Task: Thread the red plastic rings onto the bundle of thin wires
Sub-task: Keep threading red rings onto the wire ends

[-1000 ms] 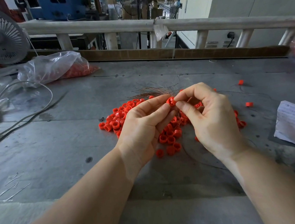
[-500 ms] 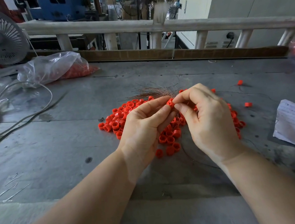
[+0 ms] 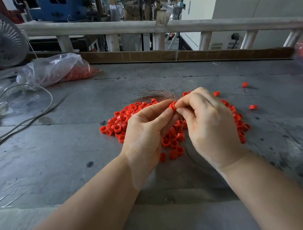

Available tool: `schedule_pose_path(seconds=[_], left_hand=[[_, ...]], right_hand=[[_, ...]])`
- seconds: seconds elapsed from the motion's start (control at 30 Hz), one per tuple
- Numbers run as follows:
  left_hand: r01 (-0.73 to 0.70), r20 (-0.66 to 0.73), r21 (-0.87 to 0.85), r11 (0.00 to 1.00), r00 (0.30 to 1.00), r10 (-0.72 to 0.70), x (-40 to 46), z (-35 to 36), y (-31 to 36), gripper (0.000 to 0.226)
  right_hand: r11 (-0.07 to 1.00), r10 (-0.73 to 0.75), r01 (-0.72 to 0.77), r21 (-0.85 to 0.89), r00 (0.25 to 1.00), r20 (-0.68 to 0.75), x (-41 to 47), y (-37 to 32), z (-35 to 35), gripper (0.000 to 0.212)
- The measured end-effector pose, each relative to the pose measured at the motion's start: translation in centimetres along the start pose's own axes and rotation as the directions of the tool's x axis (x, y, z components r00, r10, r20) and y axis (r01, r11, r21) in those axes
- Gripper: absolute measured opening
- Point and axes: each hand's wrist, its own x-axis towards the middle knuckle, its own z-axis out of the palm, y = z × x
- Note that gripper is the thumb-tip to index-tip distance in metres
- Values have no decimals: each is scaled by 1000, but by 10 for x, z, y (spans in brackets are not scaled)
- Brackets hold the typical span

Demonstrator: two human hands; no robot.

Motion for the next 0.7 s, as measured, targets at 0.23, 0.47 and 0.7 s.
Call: schedule_pose_path(seconds=[0.23, 0.47, 0.7], left_hand=[[1, -19, -5, 1000, 1000, -1, 0, 2, 0, 19], [6, -30, -5, 1000, 1000, -6, 0, 3, 1, 17], [46, -43, -31, 998, 998, -47, -2, 5, 2, 21]], right_hand=[[998, 6, -4, 56, 999, -39, -1, -3, 4, 5], [999, 18, -16, 42, 998, -55, -1, -5, 6, 7], [982, 101, -96, 160, 995, -24, -1, -2, 6, 5]])
